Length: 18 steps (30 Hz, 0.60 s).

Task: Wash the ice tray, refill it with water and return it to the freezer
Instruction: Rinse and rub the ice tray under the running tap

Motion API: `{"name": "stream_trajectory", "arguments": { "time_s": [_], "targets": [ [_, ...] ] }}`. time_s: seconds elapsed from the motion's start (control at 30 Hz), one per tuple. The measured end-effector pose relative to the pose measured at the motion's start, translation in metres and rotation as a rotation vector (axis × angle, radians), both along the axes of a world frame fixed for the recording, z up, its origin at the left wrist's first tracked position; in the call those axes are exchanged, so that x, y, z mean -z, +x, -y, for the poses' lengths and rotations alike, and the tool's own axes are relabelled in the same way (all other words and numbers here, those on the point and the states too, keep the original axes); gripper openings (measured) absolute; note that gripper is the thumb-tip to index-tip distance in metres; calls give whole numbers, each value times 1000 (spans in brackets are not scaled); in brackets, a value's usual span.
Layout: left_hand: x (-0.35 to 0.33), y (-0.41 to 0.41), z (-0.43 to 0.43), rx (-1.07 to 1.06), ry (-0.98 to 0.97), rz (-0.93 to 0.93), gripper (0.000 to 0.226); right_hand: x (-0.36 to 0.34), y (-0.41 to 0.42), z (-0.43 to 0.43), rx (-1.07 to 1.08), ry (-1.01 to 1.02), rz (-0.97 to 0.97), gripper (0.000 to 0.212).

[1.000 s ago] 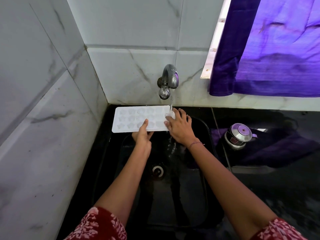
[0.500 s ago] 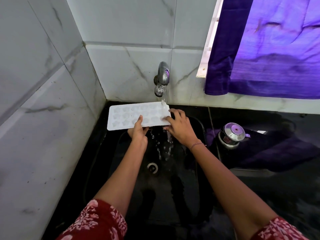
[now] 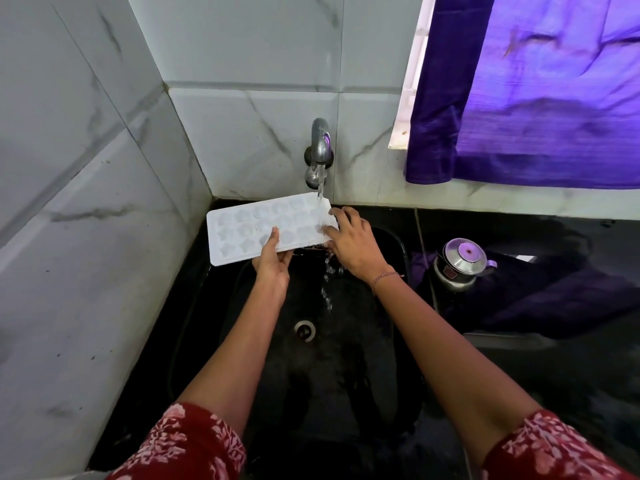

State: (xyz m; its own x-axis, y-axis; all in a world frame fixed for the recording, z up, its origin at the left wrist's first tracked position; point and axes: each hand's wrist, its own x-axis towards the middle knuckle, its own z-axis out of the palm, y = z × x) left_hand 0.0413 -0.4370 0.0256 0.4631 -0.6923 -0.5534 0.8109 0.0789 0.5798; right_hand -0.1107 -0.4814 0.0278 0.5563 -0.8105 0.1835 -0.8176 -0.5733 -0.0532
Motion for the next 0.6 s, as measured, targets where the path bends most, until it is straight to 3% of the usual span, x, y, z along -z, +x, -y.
{"name": "stream_trajectory", "arguments": {
  "time_s": [0.37,0.6],
  "targets": [
    [3,-1,1,32,57,82,46,9,-1,-11,55,42,-24,38],
    [17,3,-5,49,109,338,52,27,8,-18,44,164,-60,35]
  ]
}}
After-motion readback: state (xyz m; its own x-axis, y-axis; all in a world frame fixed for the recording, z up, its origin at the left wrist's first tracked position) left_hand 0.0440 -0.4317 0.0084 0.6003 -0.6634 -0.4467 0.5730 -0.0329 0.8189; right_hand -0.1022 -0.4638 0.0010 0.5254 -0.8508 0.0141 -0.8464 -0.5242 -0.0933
